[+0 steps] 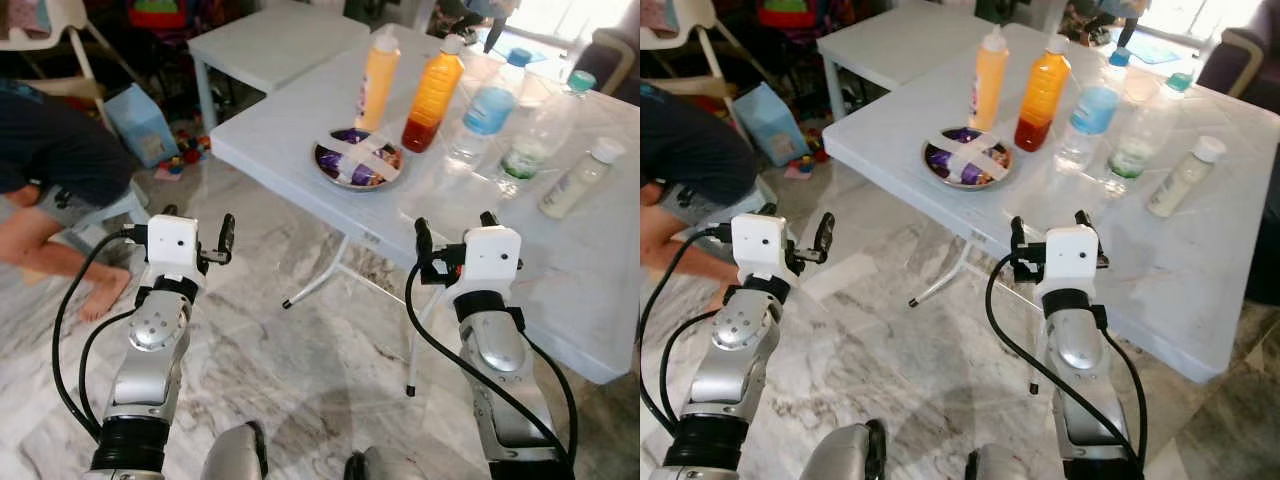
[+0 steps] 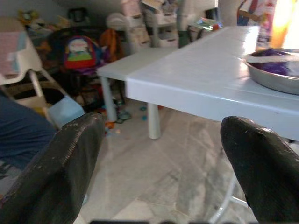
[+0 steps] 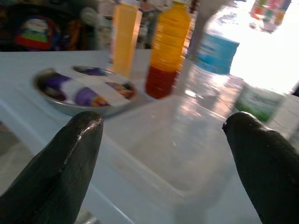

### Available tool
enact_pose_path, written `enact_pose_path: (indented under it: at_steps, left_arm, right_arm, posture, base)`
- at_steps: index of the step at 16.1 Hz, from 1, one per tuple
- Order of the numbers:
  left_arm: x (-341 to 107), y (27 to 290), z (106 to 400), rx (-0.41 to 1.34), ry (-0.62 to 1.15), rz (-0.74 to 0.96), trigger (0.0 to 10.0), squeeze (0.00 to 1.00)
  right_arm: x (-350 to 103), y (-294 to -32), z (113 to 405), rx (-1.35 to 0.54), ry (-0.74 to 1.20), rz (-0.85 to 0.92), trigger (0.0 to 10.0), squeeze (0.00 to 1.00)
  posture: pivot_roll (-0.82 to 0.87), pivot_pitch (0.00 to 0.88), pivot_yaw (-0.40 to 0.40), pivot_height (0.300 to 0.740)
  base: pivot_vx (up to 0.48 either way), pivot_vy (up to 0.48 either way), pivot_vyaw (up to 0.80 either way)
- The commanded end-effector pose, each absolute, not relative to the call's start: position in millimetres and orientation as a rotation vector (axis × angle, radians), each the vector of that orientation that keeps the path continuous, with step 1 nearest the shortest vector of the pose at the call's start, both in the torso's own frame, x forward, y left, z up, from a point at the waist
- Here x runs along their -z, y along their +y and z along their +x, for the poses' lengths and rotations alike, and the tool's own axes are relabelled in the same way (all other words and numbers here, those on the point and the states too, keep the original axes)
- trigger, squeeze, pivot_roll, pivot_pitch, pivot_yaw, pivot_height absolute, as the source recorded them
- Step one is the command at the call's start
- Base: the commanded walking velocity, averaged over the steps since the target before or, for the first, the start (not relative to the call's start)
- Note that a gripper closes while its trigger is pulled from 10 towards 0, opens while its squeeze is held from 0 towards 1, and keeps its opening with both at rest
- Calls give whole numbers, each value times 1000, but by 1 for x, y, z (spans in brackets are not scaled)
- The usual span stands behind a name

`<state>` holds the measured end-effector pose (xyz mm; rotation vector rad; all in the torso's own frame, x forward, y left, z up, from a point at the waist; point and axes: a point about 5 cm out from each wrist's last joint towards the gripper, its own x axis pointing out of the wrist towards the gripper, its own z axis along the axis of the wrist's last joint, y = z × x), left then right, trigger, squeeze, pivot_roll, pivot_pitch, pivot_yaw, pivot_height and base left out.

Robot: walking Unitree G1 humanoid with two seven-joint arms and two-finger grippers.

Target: Restocking fridge

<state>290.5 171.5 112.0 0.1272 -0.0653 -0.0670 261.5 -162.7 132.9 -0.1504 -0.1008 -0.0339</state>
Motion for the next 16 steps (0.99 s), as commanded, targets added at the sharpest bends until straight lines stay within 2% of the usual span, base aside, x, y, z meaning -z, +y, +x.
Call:
enact_pose_path:
  at_steps: [1,9,12,16]
  left_arm:
    - [-115,170,293,80,-74,133,10000,0]
    - [-115,165,291,104,-85,123,10000,0]
    - [-115,163,290,117,-94,118,10000,0]
    - [-115,161,289,125,-97,106,10000,0]
  right_arm:
    - [-131,-167,262,56,-89,-145,10000,0]
    - [-132,-166,262,53,-95,-157,10000,0]
    - [-132,-164,262,48,-97,-159,10000,0]
    - [-132,-163,263,42,-102,-165,10000,0]
  posture:
    - [-65,96,-37,740]
    - [-66,97,-41,740]
    - [-65,97,-42,740]
    - [-62,95,-44,740]
  base:
    - [289,386,-800]
    - [357,318,-800]
    - [427,84,-727]
    - [458,0,-102]
